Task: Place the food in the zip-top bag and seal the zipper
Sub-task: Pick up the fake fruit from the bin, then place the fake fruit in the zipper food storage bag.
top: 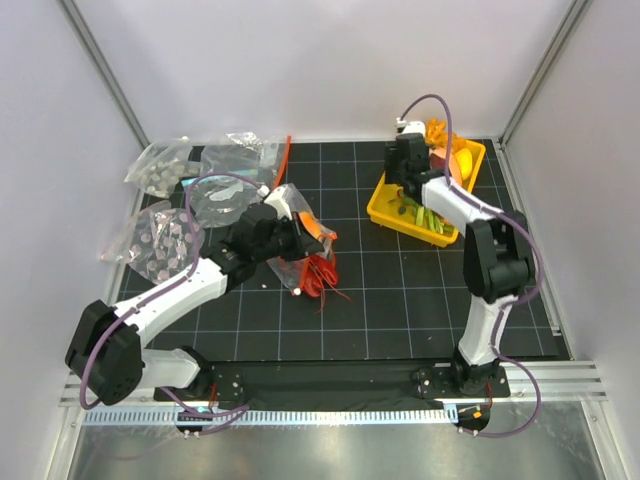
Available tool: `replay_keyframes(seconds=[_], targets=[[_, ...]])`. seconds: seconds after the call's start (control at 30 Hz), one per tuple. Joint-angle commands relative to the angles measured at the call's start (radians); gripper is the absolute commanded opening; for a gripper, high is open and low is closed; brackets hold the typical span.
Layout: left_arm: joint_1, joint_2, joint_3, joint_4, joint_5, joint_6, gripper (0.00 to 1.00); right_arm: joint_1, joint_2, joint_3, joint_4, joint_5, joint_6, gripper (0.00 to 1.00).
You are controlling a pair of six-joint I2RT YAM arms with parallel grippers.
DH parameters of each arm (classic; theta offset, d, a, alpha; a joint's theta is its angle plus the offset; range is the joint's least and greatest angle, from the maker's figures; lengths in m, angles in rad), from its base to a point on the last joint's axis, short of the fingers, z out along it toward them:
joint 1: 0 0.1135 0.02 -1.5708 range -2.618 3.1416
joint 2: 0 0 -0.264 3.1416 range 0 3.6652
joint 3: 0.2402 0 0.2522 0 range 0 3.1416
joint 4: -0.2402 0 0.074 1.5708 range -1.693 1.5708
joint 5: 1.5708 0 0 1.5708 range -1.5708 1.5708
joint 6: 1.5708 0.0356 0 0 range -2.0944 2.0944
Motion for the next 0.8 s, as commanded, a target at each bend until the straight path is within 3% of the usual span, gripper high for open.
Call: replay_keyframes(seconds=[0.0,0.03,0.23,0.47,0.67,0.77], targets=[[0.003,0.000,0.051,0.054,0.057,-0.012,0.00,0.150,-0.184,-0.121,0.043,0.073,-0.018,0.40],[0.003,0.000,0.053,0.054,0.062,-0.012,0.00,0.234,-0.245,-0.146,0.048,0.084,-0.013,0.40],[0.004,0.017,0.091,-0.006,0.040,0.040,0.00,0.460,-0.504,-0.370,0.098,0.063,0.094,0.40],[0.003,0.040,0.109,-0.034,0.022,0.058,0.00,0.520,-0.716,-0.735,0.305,-0.026,0.263,0.40],[0.004,0.024,0.123,-0.067,-0.018,0.086,0.00,0.566,-0.808,-0.763,0.260,0.023,0.241,0.37],[0.003,0.001,0.123,-0.075,-0.032,0.092,0.00,0.571,-0.815,-0.800,0.307,-0.037,0.249,0.35]])
